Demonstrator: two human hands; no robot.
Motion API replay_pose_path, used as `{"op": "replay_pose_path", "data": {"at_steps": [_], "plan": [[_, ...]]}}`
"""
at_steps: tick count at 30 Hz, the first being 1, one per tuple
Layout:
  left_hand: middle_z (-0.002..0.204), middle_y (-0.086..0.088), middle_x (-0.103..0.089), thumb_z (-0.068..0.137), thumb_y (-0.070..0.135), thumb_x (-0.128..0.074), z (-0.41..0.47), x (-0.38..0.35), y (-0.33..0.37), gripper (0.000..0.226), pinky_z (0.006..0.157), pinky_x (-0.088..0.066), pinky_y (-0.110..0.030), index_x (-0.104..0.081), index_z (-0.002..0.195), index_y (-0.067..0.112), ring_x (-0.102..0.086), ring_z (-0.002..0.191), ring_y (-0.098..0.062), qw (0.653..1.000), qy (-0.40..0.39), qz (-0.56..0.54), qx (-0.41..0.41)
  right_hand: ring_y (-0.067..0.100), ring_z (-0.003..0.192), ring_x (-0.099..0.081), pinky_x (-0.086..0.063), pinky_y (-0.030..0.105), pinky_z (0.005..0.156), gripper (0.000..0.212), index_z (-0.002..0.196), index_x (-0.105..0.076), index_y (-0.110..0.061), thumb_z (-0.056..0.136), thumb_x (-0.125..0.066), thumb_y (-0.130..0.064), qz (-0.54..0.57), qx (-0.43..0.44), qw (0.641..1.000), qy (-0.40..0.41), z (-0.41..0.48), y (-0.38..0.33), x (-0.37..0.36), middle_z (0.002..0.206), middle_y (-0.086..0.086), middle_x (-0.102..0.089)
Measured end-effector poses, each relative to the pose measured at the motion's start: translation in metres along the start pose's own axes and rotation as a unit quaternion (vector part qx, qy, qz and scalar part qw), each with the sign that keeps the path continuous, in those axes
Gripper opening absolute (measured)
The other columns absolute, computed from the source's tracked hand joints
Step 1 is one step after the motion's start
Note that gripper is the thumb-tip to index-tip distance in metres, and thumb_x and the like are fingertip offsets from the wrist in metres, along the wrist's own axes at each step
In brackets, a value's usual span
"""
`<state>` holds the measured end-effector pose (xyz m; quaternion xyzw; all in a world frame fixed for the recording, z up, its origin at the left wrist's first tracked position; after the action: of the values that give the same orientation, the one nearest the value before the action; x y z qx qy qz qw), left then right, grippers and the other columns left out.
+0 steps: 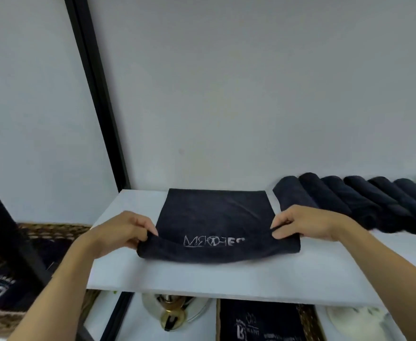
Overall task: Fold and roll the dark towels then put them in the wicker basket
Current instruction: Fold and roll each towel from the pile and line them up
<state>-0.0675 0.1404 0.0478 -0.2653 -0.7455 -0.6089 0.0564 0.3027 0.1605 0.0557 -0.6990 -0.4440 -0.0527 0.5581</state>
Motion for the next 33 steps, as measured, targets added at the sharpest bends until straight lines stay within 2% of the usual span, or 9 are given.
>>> {"op": "replay_pose_path", "data": {"at_steps": [3, 7, 11, 19, 22, 24, 26, 29, 33], "plan": [[0.092, -0.019, -0.07, 0.081, -0.006, -0.054, 0.007, -0.001, -0.004, 0.022, 0.082, -0.054, -0.038, -0.073, 0.089, -0.002, -0.065, 0.086, -0.027, 0.999, -0.035, -0.035, 0.016, 0.018, 0.1, -0.068, -0.052, 0.026, 0.087, 0.013, 0.099, -0.075, -0.01, 0.09, -0.067, -0.014, 0.023, -0.013, 0.999, -0.023, 0.006, 0.004, -0.001, 0.103, 0.004, -0.074], [0.095, -0.017, -0.071, 0.089, -0.011, -0.051, 0.045, 0.034, 0.025, 0.029, 0.077, -0.055, -0.036, -0.074, 0.091, 0.006, -0.067, 0.087, -0.026, 0.993, 0.107, -0.042, -0.038, 0.012, 0.097, -0.069, -0.052, 0.025, 0.085, 0.013, 0.1, -0.075, -0.016, 0.092, -0.065, -0.016, 0.082, 0.018, 0.988, 0.131, 0.03, -0.013, 0.049, 0.101, -0.002, -0.075], [0.095, -0.02, -0.07, 0.087, -0.009, -0.056, 0.116, 0.062, 0.037, 0.027, 0.082, -0.056, -0.039, -0.072, 0.09, 0.012, -0.067, 0.088, -0.03, 0.966, 0.255, -0.007, -0.04, 0.015, 0.1, -0.063, -0.047, 0.028, 0.089, 0.014, 0.104, -0.071, -0.015, 0.091, -0.065, -0.017, -0.038, -0.002, 0.958, 0.284, 0.079, -0.007, 0.093, 0.108, -0.001, -0.07], [0.108, -0.014, -0.07, 0.088, 0.001, -0.062, 0.22, 0.051, -0.007, 0.022, 0.088, -0.042, -0.021, -0.073, 0.107, 0.006, -0.063, 0.103, -0.025, 0.932, 0.338, 0.132, 0.01, 0.029, 0.094, -0.059, -0.052, 0.039, 0.08, 0.02, 0.111, -0.061, -0.008, 0.096, -0.054, -0.019, -0.249, -0.101, 0.909, 0.319, 0.178, 0.043, 0.081, 0.108, 0.013, -0.065], [0.122, -0.015, -0.063, 0.093, 0.007, -0.058, 0.217, 0.043, -0.005, 0.028, 0.094, -0.042, -0.028, -0.064, 0.12, 0.007, -0.06, 0.11, -0.029, 0.907, 0.385, 0.168, -0.011, 0.03, 0.097, -0.057, -0.051, 0.042, 0.081, 0.024, 0.116, -0.059, -0.008, 0.095, -0.054, -0.019, -0.361, -0.087, 0.844, 0.387, 0.177, 0.029, 0.075, 0.113, 0.012, -0.059], [0.128, -0.013, -0.059, 0.095, 0.019, -0.055, 0.207, 0.008, 0.021, 0.032, 0.101, -0.042, -0.036, -0.061, 0.125, 0.009, -0.058, 0.114, -0.031, 0.899, 0.366, 0.205, -0.124, 0.032, 0.105, -0.056, -0.048, 0.045, 0.088, 0.032, 0.122, -0.059, -0.011, 0.094, -0.055, -0.026, -0.388, 0.019, 0.82, 0.42, 0.179, -0.005, 0.048, 0.122, 0.011, -0.058], [0.141, -0.008, -0.053, 0.096, 0.049, -0.039, 0.203, -0.052, 0.032, 0.052, 0.111, -0.034, -0.043, -0.053, 0.135, 0.017, -0.049, 0.129, -0.028, 0.909, 0.222, 0.292, -0.198, 0.026, 0.125, -0.049, -0.037, 0.045, 0.105, 0.042, 0.134, -0.053, -0.021, 0.097, -0.047, -0.041, -0.349, 0.112, 0.868, 0.335, 0.194, -0.027, 0.006, 0.137, 0.004, -0.053], [0.163, 0.006, -0.011, 0.076, 0.08, 0.01, 0.199, -0.081, -0.002, 0.094, 0.122, 0.0, -0.041, -0.017, 0.154, 0.035, -0.006, 0.15, -0.016, 0.875, 0.099, 0.456, -0.127, 0.015, 0.145, -0.023, -0.01, 0.045, 0.12, 0.055, 0.149, -0.031, -0.032, 0.1, -0.025, -0.055, -0.312, 0.053, 0.925, 0.211, 0.217, -0.001, -0.014, 0.156, -0.006, -0.03], [0.163, 0.01, 0.003, 0.07, 0.091, 0.002, 0.176, -0.065, -0.017, 0.095, 0.122, 0.007, -0.042, -0.005, 0.152, 0.045, 0.005, 0.151, -0.018, 0.854, 0.083, 0.497, -0.133, 0.022, 0.132, -0.041, -0.025, 0.043, 0.11, 0.059, 0.14, -0.042, -0.031, 0.096, -0.021, -0.064, -0.342, -0.008, 0.912, 0.225, 0.215, 0.029, 0.027, 0.144, -0.004, -0.046]]}}
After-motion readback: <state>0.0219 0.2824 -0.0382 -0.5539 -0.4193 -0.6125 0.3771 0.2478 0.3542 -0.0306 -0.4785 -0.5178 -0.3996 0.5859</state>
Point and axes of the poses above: each hand's wrist, its own z-axis towards the middle knuckle, its own x-axis out of the back of the hand, y = z × x, the point moved 7 cm from there along z, towards the middle knuckle
